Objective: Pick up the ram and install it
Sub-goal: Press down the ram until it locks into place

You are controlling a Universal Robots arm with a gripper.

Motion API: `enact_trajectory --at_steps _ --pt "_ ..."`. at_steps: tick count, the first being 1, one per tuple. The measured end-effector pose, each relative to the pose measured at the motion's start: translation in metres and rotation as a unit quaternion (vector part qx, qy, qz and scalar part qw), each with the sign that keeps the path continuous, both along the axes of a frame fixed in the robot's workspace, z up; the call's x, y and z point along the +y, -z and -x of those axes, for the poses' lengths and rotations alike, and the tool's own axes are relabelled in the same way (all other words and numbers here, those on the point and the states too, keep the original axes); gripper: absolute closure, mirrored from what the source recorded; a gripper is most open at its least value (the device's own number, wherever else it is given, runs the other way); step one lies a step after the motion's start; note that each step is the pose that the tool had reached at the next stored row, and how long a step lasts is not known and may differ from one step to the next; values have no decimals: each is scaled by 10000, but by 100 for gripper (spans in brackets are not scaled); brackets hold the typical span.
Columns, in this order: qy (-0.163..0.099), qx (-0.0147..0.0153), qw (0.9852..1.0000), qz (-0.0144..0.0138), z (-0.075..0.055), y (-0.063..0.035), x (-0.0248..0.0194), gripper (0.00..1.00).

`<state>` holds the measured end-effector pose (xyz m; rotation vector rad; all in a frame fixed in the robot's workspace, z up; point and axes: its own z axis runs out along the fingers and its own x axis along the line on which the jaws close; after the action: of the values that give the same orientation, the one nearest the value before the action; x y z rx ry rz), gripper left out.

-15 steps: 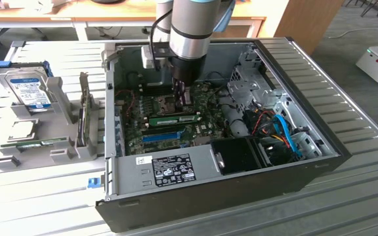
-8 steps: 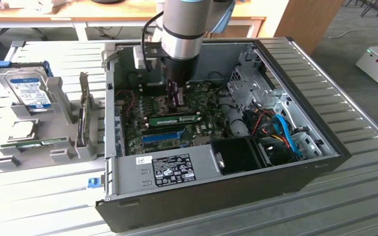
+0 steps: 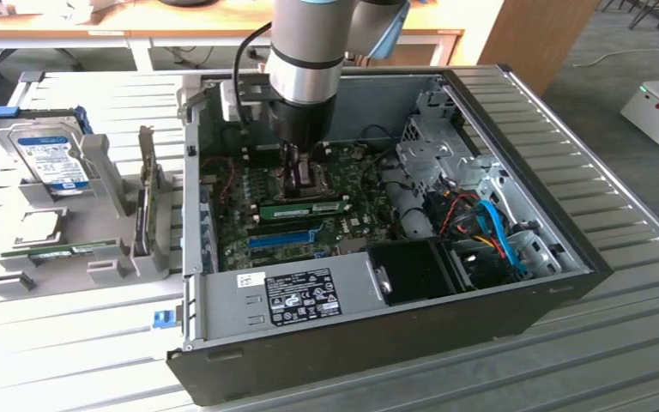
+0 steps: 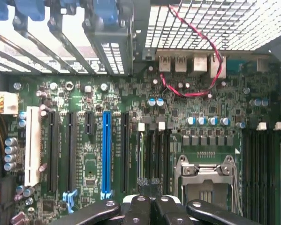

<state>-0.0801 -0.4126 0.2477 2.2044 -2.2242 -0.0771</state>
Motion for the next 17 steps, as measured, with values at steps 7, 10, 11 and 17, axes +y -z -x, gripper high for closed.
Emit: enact_trajectory --at_steps 7,10,11,17 --pt "0 0 10000 0 1 0 -5 89" --pt "0 0 10000 0 1 0 -14 89" --pt "1 0 10000 0 1 0 -14 89" --pt "0 0 10000 0 1 13 -15 89"
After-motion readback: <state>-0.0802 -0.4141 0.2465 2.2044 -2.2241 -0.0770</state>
